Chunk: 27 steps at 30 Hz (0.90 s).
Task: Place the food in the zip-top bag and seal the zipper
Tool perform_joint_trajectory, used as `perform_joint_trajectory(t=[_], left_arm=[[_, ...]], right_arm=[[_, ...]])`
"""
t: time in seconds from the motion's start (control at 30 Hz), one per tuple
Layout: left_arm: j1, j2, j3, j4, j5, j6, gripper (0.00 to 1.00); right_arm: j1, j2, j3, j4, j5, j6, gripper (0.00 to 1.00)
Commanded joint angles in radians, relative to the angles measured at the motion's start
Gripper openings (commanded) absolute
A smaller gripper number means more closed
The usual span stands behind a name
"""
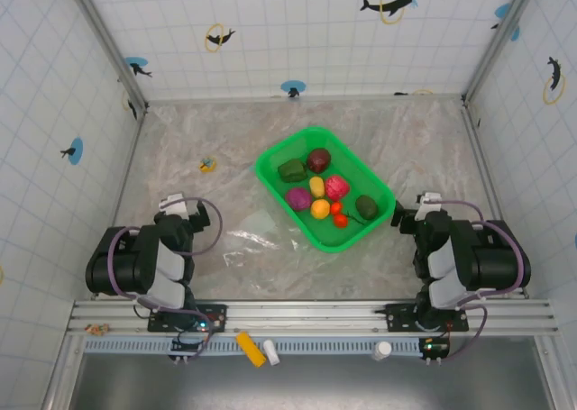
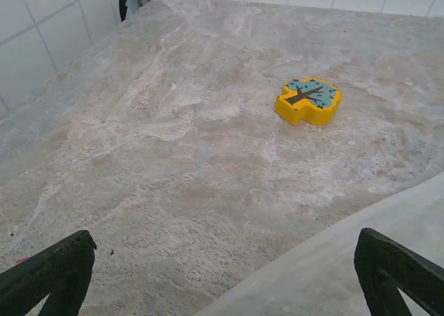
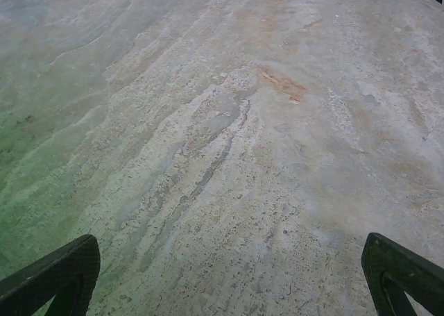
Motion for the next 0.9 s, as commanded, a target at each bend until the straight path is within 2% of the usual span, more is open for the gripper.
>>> perform_joint_trajectory(t=[0.0, 0.17, 0.87], left_arm=[[-0.022, -0.006, -0.019, 0.044, -0.053, 0.003, 0.98], [0.018, -0.007, -0.002, 0.008, 0.028, -0.014, 0.98], [0.002, -0.008, -0.003, 0.009, 0.006, -0.008, 0.98]], right_arm=[[0.006, -0.006, 0.007, 0.018, 0.008, 0.0, 1.0], [0.007, -0.006, 0.006, 0.018, 0.01, -0.001, 1.0], [0.01, -0.007, 0.006, 0.019, 0.015, -0.002, 1.0]])
